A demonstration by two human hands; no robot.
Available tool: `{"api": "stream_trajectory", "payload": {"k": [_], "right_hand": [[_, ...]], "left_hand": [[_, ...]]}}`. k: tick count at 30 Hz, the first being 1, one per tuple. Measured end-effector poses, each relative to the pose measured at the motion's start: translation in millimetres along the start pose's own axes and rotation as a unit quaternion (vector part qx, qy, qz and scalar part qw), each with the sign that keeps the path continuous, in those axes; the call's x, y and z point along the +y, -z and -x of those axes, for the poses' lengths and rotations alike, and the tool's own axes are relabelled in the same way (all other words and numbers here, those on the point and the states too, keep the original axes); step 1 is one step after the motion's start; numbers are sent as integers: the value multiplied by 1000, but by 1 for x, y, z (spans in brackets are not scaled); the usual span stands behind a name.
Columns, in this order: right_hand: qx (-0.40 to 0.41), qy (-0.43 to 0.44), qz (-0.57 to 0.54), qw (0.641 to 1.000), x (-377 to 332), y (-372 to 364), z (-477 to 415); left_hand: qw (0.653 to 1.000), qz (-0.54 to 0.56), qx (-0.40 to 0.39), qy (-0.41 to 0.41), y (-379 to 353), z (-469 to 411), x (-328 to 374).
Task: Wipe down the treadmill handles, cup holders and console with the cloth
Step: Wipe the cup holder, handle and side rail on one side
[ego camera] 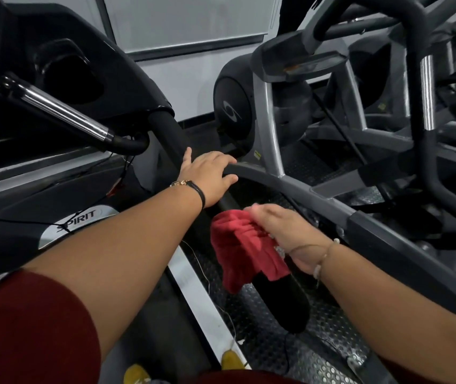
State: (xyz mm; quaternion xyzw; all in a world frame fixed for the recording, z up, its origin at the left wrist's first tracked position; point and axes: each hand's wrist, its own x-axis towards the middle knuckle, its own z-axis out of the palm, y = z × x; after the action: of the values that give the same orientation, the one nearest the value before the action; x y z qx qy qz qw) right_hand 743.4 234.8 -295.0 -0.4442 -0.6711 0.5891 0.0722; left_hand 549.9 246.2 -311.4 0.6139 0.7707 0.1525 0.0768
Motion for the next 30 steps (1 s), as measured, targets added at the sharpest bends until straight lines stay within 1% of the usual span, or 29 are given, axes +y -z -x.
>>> {"api": "stream_trajectory", "payload": {"k": [1,2,3,4,5,6,7,8,9,10,12,14,15,16,17,18,20,21,22,23,24,26,27,28,30], "right_hand": [[19,1,54,998,8,-2,-1],[17,-7,140,990,15,-6,-3],[18,-27,193,981,20,-12,-5],[18,-53,189,980,25,-17,-10],[11,-86,142,986,26,-18,-15],[-7,-121,59,991,26,-16,-21],[-45,-165,-39,984,23,-12,-25],[-95,-213,-103,967,23,-5,-27],[-145,-241,-121,952,21,2,-25],[-189,-247,-124,942,24,7,-25],[-215,-210,-90,950,32,11,-21],[-184,-152,-67,969,37,11,-17],[-177,-130,-31,975,36,11,-11],[-174,-111,34,978,35,13,-5],[-182,-99,113,972,34,15,1],[-197,-97,187,958,32,18,3],[-229,-112,328,910,22,22,6],[-225,-117,382,889,16,18,6],[-202,-115,419,878,9,12,5],[-161,-107,419,887,6,2,2],[-109,-90,395,908,4,-8,0],[-12,-56,320,946,12,-23,-5],[12,-38,294,955,16,-26,-5],[19,-20,285,958,20,-27,-4],[-7,12,302,953,27,-20,4]], "left_hand": [[1000,-4,-2,1,0,0,0],[1000,-7,-3,1,0,0,0],[1000,-9,-5,1,-1,0,1],[1000,-11,-6,1,0,0,1],[1000,-12,-6,1,0,0,1],[1000,-13,-7,1,0,0,1],[1000,-14,-9,2,0,0,1],[1000,-15,-13,3,0,0,1],[1000,-17,-16,4,1,0,1],[1000,-20,-19,4,0,0,1],[1000,-22,-21,5,1,-1,1],[1000,-23,-18,6,0,-1,2],[1000,-23,-17,7,0,0,2],[1000,-25,-16,7,0,-1,2],[1000,-27,-14,7,-1,-1,2],[999,-29,-13,7,-1,-2,2],[999,-34,-13,8,-2,-3,2],[999,-36,-14,9,-2,-3,2],[999,-38,-14,9,-2,-4,2],[999,-39,-14,10,-2,-4,3],[999,-39,-12,11,-2,-4,3],[999,-38,-10,10,-2,-3,3],[999,-36,-9,9,-2,-3,2],[999,-34,-10,8,-1,-2,2],[999,-31,-14,7,0,-2,2]]}}
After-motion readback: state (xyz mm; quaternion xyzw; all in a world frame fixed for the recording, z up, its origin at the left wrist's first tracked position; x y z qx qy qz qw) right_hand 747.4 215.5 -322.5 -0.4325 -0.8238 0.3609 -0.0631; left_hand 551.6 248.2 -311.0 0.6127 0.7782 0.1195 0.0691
